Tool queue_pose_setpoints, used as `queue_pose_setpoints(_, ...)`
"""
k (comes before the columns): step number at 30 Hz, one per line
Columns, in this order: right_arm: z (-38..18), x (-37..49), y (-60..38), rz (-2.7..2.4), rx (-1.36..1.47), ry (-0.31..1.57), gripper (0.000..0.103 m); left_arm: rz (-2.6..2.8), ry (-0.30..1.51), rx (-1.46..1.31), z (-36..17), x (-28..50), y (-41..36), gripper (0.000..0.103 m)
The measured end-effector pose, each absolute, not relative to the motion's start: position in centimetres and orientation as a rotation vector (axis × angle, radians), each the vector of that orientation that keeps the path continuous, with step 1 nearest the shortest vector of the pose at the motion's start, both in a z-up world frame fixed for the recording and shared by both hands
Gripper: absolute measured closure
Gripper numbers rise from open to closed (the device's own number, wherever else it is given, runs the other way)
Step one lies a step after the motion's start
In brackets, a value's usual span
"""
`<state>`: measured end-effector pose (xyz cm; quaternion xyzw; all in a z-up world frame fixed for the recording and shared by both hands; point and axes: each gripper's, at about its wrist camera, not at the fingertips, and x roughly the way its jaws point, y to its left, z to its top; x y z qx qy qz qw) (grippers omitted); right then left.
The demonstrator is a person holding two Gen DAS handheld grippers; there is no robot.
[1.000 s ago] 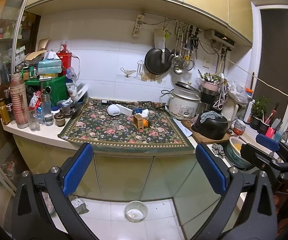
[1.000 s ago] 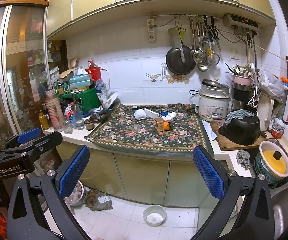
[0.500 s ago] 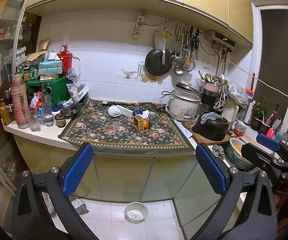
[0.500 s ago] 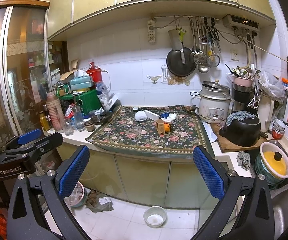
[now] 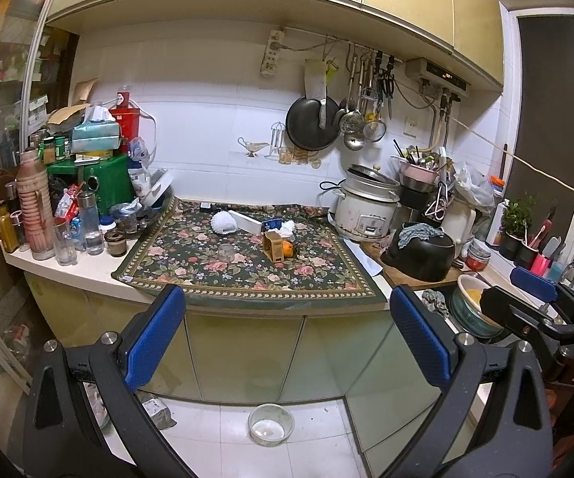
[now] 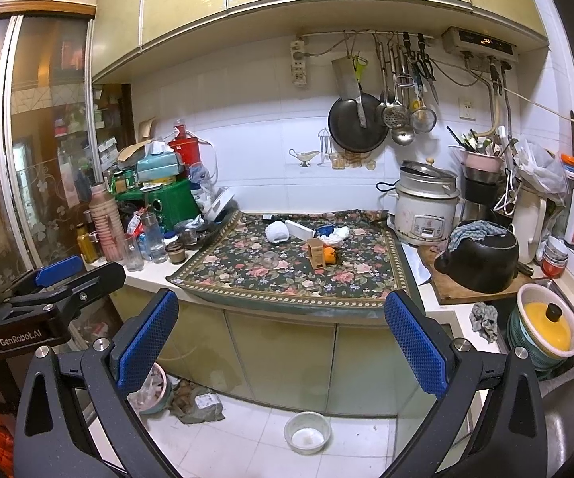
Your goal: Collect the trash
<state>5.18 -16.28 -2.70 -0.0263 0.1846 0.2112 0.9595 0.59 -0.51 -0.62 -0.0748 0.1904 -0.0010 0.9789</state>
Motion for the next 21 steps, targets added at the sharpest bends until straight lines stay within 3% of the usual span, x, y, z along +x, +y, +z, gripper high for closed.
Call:
queue_pose_setpoints(11,-3.0,8.9,-18.1,0.395,-0.022,0.407,0.000,-0.001,0.392,-0.176,-1.1,4.1,-1.0,0.000)
queue_pose_setpoints(21,-4.9,15.8,-18.0,0.322,0.002,0.462,0.000,0.043,0.407,-0.202,-3.0,12.4,2.4,0.000)
